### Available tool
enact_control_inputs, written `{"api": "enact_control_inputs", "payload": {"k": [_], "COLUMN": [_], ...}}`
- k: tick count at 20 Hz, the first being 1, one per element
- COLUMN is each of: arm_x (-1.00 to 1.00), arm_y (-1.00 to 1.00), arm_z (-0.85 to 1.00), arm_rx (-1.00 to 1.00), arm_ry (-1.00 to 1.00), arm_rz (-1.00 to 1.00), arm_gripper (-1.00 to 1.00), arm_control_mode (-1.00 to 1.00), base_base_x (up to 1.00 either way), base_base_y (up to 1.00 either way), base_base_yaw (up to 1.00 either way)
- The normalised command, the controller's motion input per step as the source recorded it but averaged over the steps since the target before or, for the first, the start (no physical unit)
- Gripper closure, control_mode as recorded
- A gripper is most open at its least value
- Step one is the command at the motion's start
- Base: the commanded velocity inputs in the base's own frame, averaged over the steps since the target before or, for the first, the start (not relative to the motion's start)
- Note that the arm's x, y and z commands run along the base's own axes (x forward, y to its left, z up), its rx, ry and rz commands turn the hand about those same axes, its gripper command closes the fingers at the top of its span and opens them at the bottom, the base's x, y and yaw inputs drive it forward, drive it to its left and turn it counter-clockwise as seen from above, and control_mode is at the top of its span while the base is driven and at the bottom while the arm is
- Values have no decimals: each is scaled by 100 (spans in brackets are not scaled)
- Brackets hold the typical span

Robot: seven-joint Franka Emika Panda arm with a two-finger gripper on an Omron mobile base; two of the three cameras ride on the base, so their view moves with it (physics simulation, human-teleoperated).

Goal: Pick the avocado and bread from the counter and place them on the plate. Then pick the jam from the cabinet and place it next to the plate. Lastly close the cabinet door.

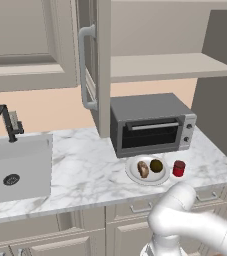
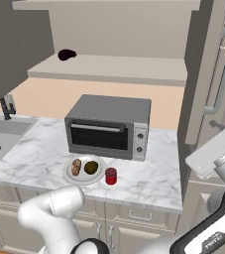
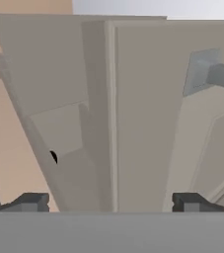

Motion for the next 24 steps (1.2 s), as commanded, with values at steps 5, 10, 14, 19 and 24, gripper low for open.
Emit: {"api": "enact_control_inputs", "payload": {"k": [5,10,14,19,24], "arm_x": [5,0,0,0,0], "arm_y": [-1,0,1,14,25], "arm_z": [22,28,27,16,16], "arm_rx": [0,0,0,-3,-6], "arm_ry": [5,4,8,12,15], "arm_rz": [0,0,0,0,0], "arm_gripper": [-100,-100,-100,-100,-100], "arm_control_mode": [-100,-100,-100,-100,-100], "base_base_x": [0,0,0,0,0], "base_base_y": [0,0,0,0,0], "base_base_yaw": [0,0,0,0,0]}}
